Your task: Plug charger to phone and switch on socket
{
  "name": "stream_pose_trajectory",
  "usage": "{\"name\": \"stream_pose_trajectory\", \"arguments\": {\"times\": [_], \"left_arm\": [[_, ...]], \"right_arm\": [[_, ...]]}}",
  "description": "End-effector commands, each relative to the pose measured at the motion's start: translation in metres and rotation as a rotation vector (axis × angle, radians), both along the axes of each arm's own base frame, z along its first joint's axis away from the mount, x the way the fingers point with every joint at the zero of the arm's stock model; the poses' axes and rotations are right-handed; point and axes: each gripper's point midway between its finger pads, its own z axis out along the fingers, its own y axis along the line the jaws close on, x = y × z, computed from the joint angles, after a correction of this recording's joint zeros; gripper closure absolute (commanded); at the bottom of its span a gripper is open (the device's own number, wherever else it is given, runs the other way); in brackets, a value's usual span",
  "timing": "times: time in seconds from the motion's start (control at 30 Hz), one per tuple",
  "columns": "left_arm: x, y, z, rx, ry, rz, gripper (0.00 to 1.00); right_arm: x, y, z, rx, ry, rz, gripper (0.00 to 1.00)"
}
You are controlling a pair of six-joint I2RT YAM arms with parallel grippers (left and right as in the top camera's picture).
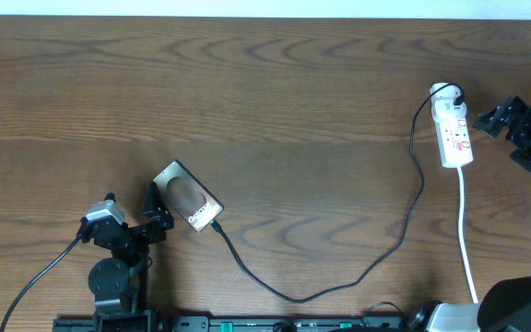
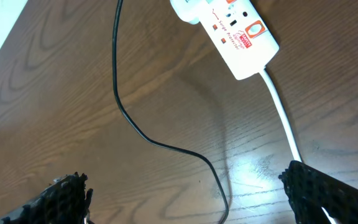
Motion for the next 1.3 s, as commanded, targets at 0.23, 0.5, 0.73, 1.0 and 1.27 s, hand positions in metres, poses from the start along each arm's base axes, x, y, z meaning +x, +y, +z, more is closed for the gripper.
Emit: {"name": "stream_pose_trajectory", "arguments": {"times": [0.23,0.5,0.73,1.0,1.27], "left_arm": [[-0.002,0.009,-0.016,-0.004,0.053,0.051,0.11],[-0.002,0.009,-0.016,-0.004,0.053,0.051,0.11],[-0.002,0.009,-0.016,-0.004,0.053,0.051,0.11],[-0.002,0.009,-0.016,-0.005,0.053,0.051,0.11],[-0.002,0.009,-0.016,-0.004,0.053,0.052,0.11]], "right_arm": [[0.0,0.003,0.005,0.006,-0.012,-0.004,0.01],[0.012,-0.011,0.005,-0.088,-0.043,-0.019,0.01],[0.071,0.073,-0.005,-0.229,-0.439,0.224,0.01],[0.057,0.151,-0.003,-0.48,-0.947,0.236,0.01],[-0.013,0.127,-0.041,-0.567,-1.014,0.104,0.01]]}}
